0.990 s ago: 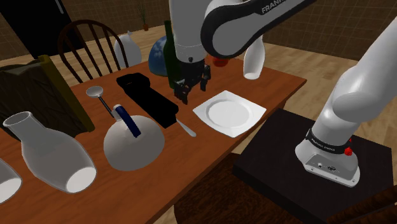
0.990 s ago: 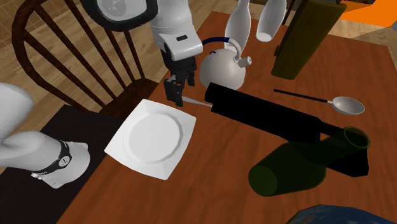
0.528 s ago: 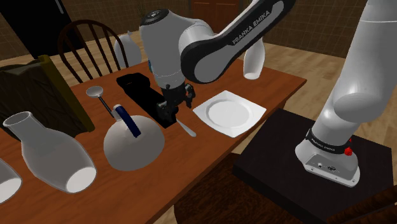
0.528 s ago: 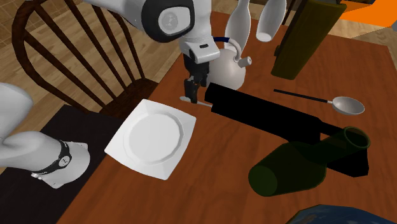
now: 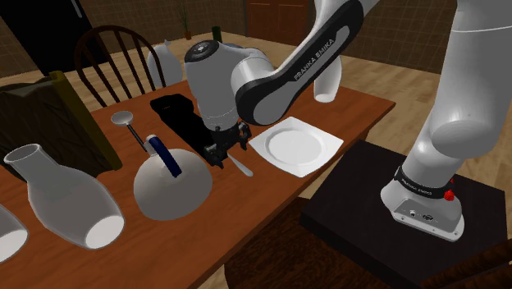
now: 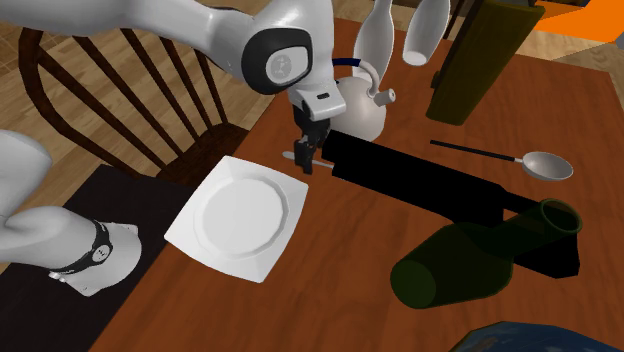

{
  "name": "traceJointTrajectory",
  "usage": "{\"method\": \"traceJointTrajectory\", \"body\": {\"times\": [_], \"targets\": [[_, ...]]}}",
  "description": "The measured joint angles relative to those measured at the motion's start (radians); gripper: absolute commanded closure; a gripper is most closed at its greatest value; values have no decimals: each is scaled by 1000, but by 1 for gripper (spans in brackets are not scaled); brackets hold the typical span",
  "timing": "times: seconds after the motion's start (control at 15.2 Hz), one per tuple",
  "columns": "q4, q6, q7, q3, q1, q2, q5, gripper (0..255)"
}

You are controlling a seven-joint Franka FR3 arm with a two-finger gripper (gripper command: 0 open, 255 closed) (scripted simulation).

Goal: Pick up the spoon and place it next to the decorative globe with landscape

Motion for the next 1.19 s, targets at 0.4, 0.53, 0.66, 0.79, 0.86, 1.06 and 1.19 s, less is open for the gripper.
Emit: {"method": "traceJointTrajectory", "body": {"times": [0.4, 0.53, 0.66, 0.79, 0.86, 1.06, 1.19], "targets": [[-2, 7, 4, -3, 1, 7, -7, 0], [-2, 7, 4, -3, 1, 7, -7, 255], [0, 9, 4, -2, 2, 7, -8, 255], [-1, 9, 4, -3, 1, 7, -8, 255], [-1, 9, 4, -3, 1, 7, -8, 255], [-1, 8, 4, -3, 2, 8, -8, 255], [0, 4, 0, -1, 0, 3, -3, 255]]}}
